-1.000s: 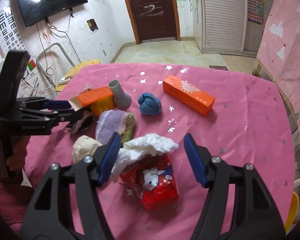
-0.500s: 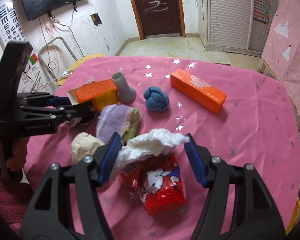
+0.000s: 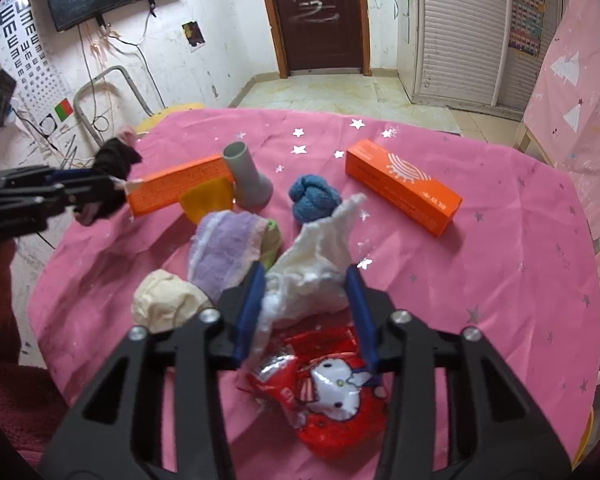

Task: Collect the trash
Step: 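Grasp the black glove with left tool while right tool grasps white tissue, then carry glove and tissue to the yellow bucket and open both tools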

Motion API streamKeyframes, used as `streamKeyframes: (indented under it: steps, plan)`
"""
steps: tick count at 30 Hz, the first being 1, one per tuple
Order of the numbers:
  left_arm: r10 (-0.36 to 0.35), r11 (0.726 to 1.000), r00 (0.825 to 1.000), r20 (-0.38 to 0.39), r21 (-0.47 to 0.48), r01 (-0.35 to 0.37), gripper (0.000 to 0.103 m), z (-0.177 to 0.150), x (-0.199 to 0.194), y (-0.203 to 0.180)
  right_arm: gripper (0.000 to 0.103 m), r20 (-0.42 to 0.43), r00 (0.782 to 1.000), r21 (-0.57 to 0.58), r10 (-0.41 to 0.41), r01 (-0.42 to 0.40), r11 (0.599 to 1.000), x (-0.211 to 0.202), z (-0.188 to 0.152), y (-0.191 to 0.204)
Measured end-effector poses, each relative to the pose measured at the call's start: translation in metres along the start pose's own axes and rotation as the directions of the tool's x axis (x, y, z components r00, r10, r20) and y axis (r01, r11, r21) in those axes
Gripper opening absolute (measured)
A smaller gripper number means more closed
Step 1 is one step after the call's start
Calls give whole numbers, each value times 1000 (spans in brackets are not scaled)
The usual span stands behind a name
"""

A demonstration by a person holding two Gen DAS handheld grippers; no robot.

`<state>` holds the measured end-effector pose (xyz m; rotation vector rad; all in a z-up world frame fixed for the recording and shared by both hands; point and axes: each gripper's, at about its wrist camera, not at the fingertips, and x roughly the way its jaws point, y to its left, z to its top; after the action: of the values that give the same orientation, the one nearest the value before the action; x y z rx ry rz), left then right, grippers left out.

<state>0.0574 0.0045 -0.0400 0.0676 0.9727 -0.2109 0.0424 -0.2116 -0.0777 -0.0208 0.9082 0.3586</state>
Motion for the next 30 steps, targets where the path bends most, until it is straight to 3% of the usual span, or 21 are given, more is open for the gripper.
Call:
streamKeyframes:
  steps: [4, 8, 30]
  plan:
    - [4, 1000, 1000, 31, -3, -4, 34, 2, -14, 1, 19, 18, 1000, 13, -2, 2, 1000, -3, 2, -3]
    - [6, 1000, 999, 54, -6, -5, 34, 7, -23, -1, 16, 29, 1000, 10, -4, 4, 1000, -5, 2, -3]
    - [-20, 999, 996, 83, 40, 17, 35, 31, -35, -45, 15, 184, 982, 87, -46, 30, 996, -64, 2, -43]
